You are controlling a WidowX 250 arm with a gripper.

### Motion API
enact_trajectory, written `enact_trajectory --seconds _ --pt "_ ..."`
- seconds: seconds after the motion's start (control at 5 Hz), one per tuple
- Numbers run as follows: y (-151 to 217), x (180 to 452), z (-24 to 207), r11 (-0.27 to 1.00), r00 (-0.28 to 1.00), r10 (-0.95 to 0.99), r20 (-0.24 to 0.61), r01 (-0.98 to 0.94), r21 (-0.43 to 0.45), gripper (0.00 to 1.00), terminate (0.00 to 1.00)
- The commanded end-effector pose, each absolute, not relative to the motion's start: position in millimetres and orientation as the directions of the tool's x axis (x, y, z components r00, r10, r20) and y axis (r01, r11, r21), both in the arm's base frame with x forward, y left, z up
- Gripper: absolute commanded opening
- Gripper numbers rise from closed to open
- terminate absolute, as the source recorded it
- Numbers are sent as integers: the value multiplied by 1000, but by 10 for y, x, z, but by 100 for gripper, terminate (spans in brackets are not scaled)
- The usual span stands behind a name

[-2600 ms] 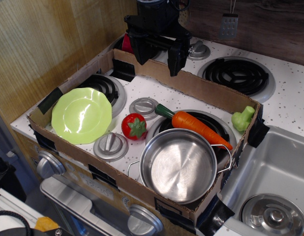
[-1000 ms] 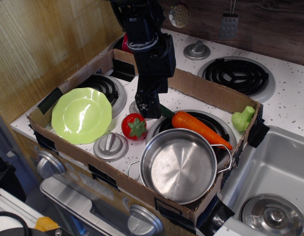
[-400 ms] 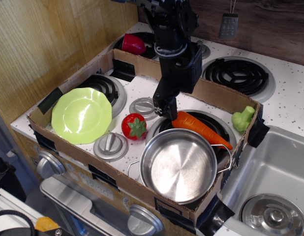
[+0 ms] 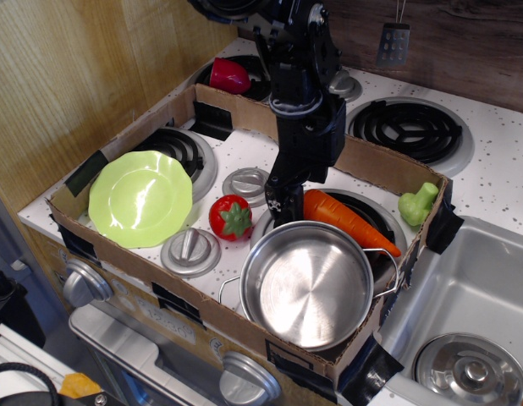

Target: Put carrot on plate

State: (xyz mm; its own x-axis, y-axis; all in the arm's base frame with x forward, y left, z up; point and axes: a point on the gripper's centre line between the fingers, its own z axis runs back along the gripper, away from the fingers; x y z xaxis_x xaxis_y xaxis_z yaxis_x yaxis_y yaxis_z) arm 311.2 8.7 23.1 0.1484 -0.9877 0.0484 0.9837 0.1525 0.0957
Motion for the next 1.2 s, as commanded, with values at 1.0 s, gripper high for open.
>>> enact_trajectory --seconds 1.0 --pt "572 2928 891 582 571 -805 159 813 24 0 0"
